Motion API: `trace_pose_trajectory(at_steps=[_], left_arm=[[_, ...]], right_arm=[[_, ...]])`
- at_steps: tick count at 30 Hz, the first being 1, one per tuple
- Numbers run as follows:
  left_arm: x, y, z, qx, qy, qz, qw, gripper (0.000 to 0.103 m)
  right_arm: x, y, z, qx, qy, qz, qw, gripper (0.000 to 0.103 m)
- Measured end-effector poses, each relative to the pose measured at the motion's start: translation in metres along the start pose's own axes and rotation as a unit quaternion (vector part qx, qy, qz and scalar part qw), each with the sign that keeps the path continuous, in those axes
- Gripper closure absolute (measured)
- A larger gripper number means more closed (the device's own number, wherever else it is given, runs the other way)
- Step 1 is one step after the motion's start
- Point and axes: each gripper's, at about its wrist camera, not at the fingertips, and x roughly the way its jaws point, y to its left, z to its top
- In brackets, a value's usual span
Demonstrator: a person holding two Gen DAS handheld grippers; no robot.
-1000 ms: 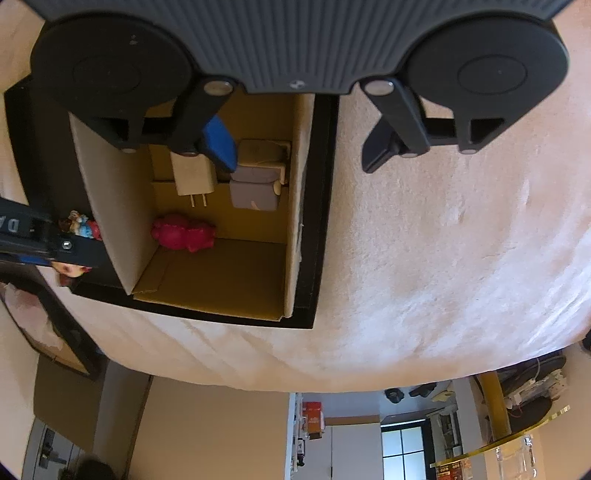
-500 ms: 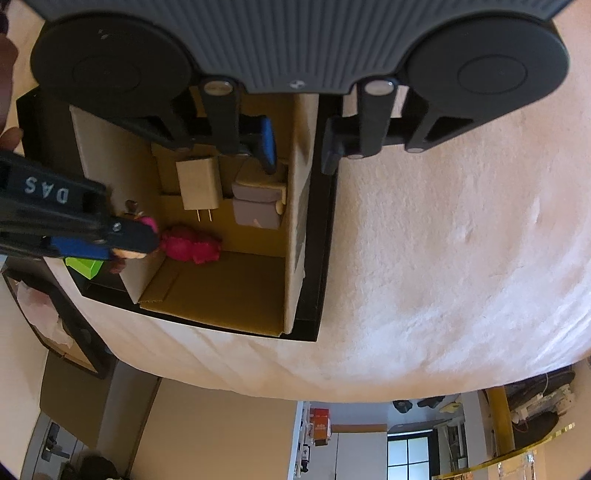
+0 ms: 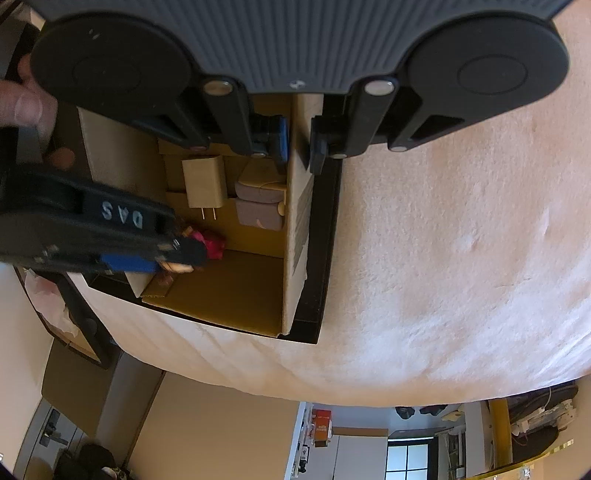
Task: Organize rigid objects
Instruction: 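Carry the doll into the box with the right gripper while the left clamps the wall, then move the open right gripper back to the blue smurf figure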
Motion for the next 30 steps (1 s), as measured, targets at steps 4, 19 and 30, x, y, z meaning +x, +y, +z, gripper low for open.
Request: trace_pose_trajectory(at_steps=[4,19,30], left_arm=[[0.001,0.0,0.0,0.002,0.0,0.001,1.0,0.093],[-0.001,-0.007,0.002,0.016,-0.002,0.017,0.9997,0.092],[0.0,-0.017,0.012,0.011,-0.005,0.036,0.9993,0.087]], right_arm=[[-0.006,0.002,0.006,-0.007,-0.013,0.01,1.0,0.055],[-0.03,-0.017,-0.009,0.032,-0.002,-0.014,0.999,0.049],[-0.048,-0.055,-0.02,0.056,-0.017,-0.04,0.997,0.036]])
